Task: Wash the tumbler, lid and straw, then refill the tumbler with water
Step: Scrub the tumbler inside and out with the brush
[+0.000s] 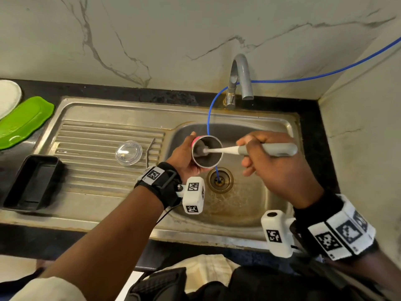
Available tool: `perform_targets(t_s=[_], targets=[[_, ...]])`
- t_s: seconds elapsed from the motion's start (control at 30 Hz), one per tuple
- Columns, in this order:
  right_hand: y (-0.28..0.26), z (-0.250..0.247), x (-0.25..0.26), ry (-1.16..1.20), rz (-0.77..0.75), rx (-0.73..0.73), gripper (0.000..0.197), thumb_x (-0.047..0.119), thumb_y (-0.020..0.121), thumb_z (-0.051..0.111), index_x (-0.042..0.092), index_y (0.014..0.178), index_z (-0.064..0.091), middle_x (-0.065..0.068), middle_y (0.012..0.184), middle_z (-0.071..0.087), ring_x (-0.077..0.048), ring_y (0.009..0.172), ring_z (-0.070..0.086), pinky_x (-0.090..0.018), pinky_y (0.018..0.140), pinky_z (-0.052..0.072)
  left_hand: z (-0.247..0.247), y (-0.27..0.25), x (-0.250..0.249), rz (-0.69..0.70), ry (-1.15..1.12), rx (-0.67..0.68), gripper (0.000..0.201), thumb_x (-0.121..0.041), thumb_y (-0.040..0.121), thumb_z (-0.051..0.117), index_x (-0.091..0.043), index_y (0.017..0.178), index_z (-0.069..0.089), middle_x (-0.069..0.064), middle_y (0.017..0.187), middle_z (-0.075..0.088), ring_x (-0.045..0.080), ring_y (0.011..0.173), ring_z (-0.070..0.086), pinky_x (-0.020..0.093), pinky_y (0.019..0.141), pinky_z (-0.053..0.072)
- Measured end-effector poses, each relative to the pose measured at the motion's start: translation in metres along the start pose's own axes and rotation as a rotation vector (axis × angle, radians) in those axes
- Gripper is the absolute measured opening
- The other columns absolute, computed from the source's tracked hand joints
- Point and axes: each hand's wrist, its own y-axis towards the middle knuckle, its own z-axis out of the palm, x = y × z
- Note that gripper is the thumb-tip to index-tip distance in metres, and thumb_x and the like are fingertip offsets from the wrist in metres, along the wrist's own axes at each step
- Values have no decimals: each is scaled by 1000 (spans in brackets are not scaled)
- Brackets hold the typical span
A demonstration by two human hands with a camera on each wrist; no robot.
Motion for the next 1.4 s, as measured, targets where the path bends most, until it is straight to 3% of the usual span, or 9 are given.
perform_targets(t_s=[0.07, 0.17, 0.53, 0.67, 0.83, 0.93, 1.1, 1.3, 1.4], targets=[[-3, 0, -2, -76, -146, -34, 24, 18, 104, 59, 10, 91, 77, -6, 69, 71, -24, 59, 70, -44, 55, 58, 3, -3, -1, -11, -30, 8, 73, -62, 102, 49, -2, 144, 58, 22, 129, 68, 32, 103, 70, 40, 66, 64], [-14, 10, 2, -161, -274, 77, 21, 16, 104, 60, 9, 87, 71, -1, 65, 63, -22, 56, 61, -37, 53, 48, 9, -5, 0, -19, -33, 3, 74, -62, 103, 47, -1, 142, 59, 23, 124, 69, 32, 97, 71, 38, 61, 63], [-17, 9, -1, -166, -219, 144, 22, 15, 104, 59, 10, 85, 69, 2, 62, 62, -22, 56, 62, -36, 53, 49, 18, -13, 4, -33, -27, -22, 71, -60, 104, 46, -1, 140, 59, 21, 99, 74, 29, 70, 77, 35, 53, 61], [-13, 4, -5, -116, -206, 116, 25, 20, 104, 58, 8, 87, 71, -3, 65, 63, -26, 57, 64, -47, 55, 53, 15, -16, 4, -33, -38, -9, 74, -61, 103, 46, 1, 141, 58, 24, 112, 72, 32, 85, 75, 36, 56, 62], [-20, 6, -2, -154, -253, 181, 18, 12, 105, 59, 12, 91, 71, 1, 65, 64, -22, 57, 63, -32, 54, 47, 19, -17, 3, -17, -70, -5, 70, -62, 104, 43, -1, 131, 63, 22, 103, 75, 30, 84, 76, 38, 59, 64], [-18, 2, -3, -141, -245, 169, 20, 12, 105, 59, 9, 89, 71, -1, 66, 64, -23, 59, 64, -42, 57, 51, 18, -19, 6, -26, -41, 15, 67, -62, 105, 40, -2, 115, 67, 20, 92, 77, 27, 72, 77, 36, 60, 65], [-19, 1, -5, -184, -268, 166, 17, 13, 104, 60, 13, 91, 71, 5, 63, 63, -20, 57, 62, -29, 53, 45, 18, -14, 9, -27, -49, 28, 68, -64, 105, 40, -5, 125, 66, 19, 105, 75, 28, 84, 76, 37, 66, 65], [-15, -8, -10, -208, -295, 137, 18, 18, 106, 60, 14, 94, 73, 1, 67, 65, -22, 60, 64, -43, 57, 49, 16, -13, 12, -9, -101, 40, 66, -62, 104, 44, -4, 127, 66, 20, 117, 72, 30, 99, 73, 41, 86, 61], [-18, -4, -12, -297, -330, 122, 19, 26, 105, 57, 19, 94, 71, 7, 67, 63, -18, 60, 61, -40, 56, 47, 22, -14, 11, -5, -118, 48, 65, -61, 105, 44, -4, 125, 67, 19, 108, 75, 29, 85, 77, 39, 71, 66]])
